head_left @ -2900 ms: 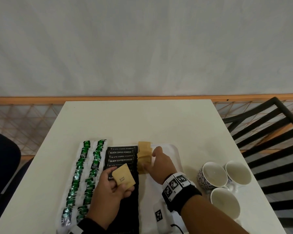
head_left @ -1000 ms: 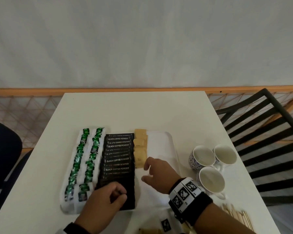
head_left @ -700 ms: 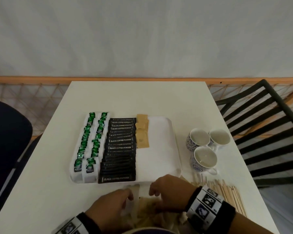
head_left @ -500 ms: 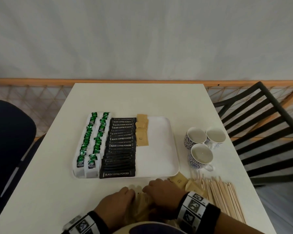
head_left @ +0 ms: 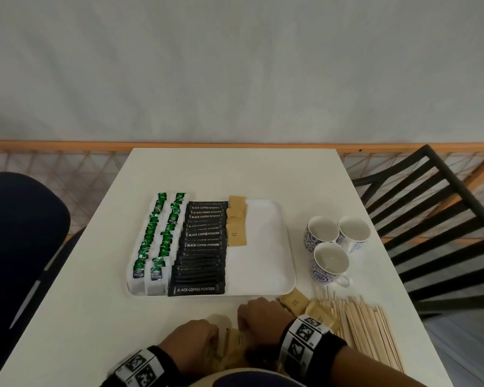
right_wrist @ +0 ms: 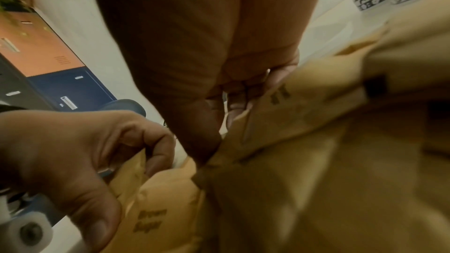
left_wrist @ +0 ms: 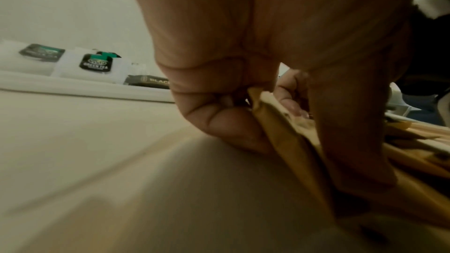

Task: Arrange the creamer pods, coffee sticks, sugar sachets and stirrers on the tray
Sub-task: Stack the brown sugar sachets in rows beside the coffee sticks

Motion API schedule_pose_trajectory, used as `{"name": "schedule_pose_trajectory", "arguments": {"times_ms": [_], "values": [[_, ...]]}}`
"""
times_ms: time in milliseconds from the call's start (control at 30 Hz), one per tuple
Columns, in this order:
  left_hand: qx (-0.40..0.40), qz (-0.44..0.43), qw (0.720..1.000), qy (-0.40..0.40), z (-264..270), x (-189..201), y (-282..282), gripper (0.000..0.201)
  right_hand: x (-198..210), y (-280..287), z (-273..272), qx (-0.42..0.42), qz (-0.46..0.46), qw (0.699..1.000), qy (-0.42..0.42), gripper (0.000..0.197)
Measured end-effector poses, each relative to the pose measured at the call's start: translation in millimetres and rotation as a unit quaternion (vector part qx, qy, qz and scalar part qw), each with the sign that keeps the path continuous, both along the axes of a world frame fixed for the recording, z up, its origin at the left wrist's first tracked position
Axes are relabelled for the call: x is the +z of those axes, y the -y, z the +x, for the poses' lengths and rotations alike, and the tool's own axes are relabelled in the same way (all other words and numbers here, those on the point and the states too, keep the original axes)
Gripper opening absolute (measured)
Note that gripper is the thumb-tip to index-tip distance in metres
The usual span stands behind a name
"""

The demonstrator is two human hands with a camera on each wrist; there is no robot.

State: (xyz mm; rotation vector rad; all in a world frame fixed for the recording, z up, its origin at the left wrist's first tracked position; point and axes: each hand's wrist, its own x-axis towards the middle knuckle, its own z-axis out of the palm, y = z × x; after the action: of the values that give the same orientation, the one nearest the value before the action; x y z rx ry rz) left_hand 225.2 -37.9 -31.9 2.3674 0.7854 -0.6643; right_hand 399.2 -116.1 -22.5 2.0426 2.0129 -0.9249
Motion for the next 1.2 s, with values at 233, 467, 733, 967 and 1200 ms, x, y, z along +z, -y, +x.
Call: {"name": "schedule_pose_trajectory", "arguments": {"times_ms": [233, 467, 733, 967, 1200], "values": [[0.104, -0.088, 0.989, 0.064, -11.0, -0.4, -10.2, 0.03, 2.4, -4.6, 5.1, 0.039, -0.025, 0.999, -0.005, 0.031], [0.246, -0.193, 0.93, 0.191, -19.5, 13.3, -30.5, 0.026, 17.8, -15.2, 34.4, -0.111, 0.083, 0.969, -0.206, 0.012], [0.406, -0.334, 0.797, 0.298, -2.1, 31.7, -50.3, 0.05, 16.5, -58.5, 72.6, -0.411, 0.142, 0.8, -0.414, 0.018], [0.46, -0.333, 0.753, 0.333, 16.3, 35.6, -62.7, 0.044, -2.3, -91.1, 81.2, -0.383, 0.109, 0.871, -0.288, 0.017], [0.498, -0.293, 0.748, 0.327, 19.0, 22.4, -74.5, 0.028, -16.9, -116.6, 81.1, -0.331, 0.083, 0.932, -0.122, 0.011]]}}
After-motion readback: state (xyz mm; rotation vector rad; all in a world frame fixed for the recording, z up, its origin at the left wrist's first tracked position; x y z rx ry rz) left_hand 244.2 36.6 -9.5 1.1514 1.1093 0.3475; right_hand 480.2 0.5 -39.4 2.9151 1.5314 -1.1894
